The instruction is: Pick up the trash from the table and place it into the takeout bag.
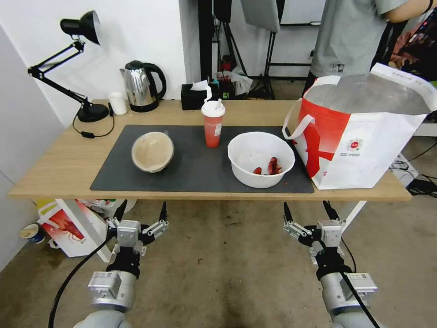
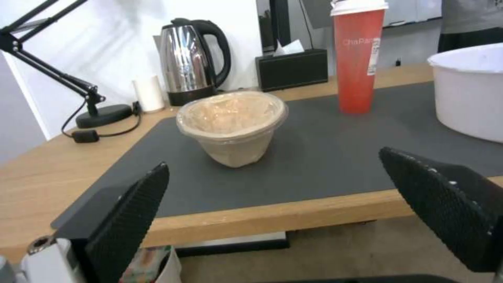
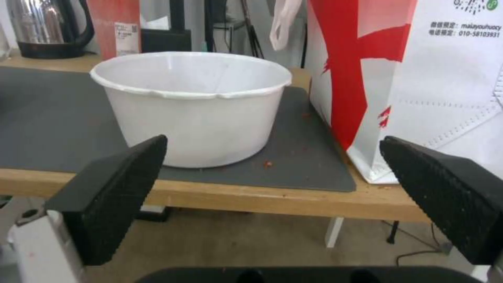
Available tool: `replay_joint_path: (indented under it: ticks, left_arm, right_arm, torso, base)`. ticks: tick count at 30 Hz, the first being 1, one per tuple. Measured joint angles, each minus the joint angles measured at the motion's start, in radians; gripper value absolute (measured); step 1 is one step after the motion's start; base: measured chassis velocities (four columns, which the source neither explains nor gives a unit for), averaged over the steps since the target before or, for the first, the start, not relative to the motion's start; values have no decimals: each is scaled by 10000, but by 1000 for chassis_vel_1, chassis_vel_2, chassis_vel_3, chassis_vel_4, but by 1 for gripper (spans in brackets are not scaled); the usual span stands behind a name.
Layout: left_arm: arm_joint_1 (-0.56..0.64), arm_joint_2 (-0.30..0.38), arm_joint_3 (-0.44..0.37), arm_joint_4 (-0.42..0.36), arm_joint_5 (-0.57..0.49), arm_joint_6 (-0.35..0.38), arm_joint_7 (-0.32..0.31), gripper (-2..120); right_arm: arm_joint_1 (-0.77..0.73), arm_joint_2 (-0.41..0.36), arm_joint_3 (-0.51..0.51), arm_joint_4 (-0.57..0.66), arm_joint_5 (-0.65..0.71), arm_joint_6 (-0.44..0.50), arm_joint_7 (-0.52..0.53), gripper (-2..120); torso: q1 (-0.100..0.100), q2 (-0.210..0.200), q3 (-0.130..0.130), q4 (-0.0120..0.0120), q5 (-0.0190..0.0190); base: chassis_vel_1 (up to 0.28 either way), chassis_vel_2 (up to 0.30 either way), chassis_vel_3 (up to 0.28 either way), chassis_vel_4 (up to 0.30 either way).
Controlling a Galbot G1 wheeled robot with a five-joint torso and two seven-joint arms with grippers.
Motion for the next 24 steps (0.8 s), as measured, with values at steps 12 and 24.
replay_joint_path:
  ticks: [12, 24]
  left_arm:
    - [0, 0, 0, 0, 0, 0, 0, 100]
    - [0, 0, 1, 0, 0, 0, 0, 100]
  right_arm:
    - [0, 1, 0, 0, 1, 12, 0, 100]
    - [197, 327, -55, 68, -100, 2278, 142, 100]
  torso:
    - [0, 0, 0, 0, 0]
    - [0, 0, 0, 0, 0]
  base:
    - [0, 0, 0, 0]
    - [0, 0, 0, 0]
